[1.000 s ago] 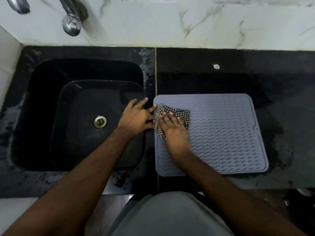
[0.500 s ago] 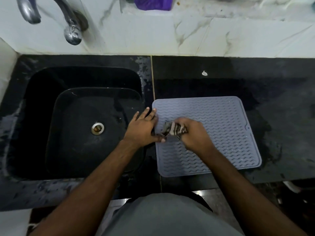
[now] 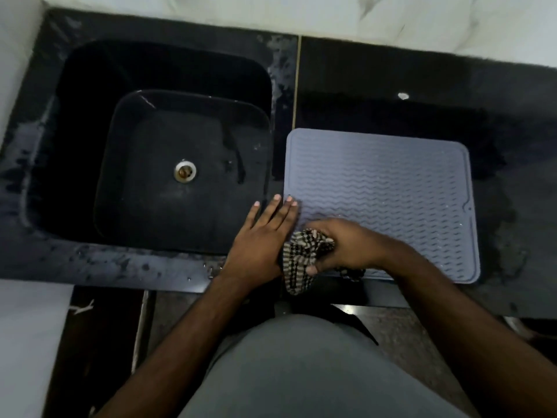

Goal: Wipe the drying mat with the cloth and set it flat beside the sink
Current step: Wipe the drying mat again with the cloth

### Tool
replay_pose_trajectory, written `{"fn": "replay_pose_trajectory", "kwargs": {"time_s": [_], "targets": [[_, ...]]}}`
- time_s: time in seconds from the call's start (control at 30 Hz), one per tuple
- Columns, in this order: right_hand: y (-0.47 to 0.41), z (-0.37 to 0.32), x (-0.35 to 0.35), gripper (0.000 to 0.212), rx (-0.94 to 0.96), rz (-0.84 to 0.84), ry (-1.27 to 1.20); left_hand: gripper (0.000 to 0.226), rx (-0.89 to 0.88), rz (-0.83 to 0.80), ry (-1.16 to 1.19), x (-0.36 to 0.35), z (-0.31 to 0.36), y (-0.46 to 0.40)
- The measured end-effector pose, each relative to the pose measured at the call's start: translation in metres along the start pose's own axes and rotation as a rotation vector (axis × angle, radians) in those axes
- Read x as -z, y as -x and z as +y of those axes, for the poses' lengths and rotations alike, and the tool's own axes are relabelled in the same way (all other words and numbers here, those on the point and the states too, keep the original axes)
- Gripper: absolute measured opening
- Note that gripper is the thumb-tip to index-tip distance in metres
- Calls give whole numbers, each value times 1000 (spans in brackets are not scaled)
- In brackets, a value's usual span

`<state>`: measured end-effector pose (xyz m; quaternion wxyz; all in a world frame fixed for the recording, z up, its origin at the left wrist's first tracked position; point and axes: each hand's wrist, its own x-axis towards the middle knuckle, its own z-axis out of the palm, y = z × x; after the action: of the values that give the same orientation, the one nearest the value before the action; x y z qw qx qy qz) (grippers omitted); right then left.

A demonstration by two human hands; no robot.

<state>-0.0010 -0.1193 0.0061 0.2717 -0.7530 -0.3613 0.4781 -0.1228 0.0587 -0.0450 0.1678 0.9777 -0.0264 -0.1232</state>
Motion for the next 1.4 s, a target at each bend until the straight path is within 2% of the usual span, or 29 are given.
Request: {"fn": "replay_pose_trajectory", "kwargs": {"time_s": [0.17,0.3,0.4,0.43,0.5,0.53,0.6,0.73,0.87,0.97,1.07,1.13,1.23,1.3,1.4], "targets": [[-23,2,-16,58,-2,86,380,116,116,-29,102,-3,5,-2],[-18,8,-27,29,120,259,582,122,268,-89,75,-3,17,-12],[-23,6,-20,17,160,254,646,123,435,-145,9,1,21,-26],[-27,5,-14,17,148,241,618,132,477,-176,-10,3,23,-29],[-36,2,-3,19,134,239,585,168,519,-266,-37,8,26,-34],[-42,2,4,18,136,254,589,180,529,-298,-44,11,27,-36],[-57,4,24,16,135,302,627,188,546,-326,-50,15,30,-36],[-95,9,81,19,37,416,660,186,517,-309,-98,18,34,-36],[-115,13,137,29,-74,560,618,183,368,-293,-205,19,44,-39],[-109,11,152,28,-37,661,572,179,316,-312,-206,21,46,-41],[-70,-1,145,33,2,525,289,176,295,-326,-171,20,42,-40],[-32,-1,133,38,-68,254,209,176,295,-332,-143,20,40,-39],[2,8,89,54,-83,-114,278,175,292,-355,-140,21,40,-41],[-1,19,50,48,-28,-141,404,174,288,-377,-140,22,41,-45],[-8,34,18,40,61,35,546,170,305,-399,-97,22,44,-47]]}}
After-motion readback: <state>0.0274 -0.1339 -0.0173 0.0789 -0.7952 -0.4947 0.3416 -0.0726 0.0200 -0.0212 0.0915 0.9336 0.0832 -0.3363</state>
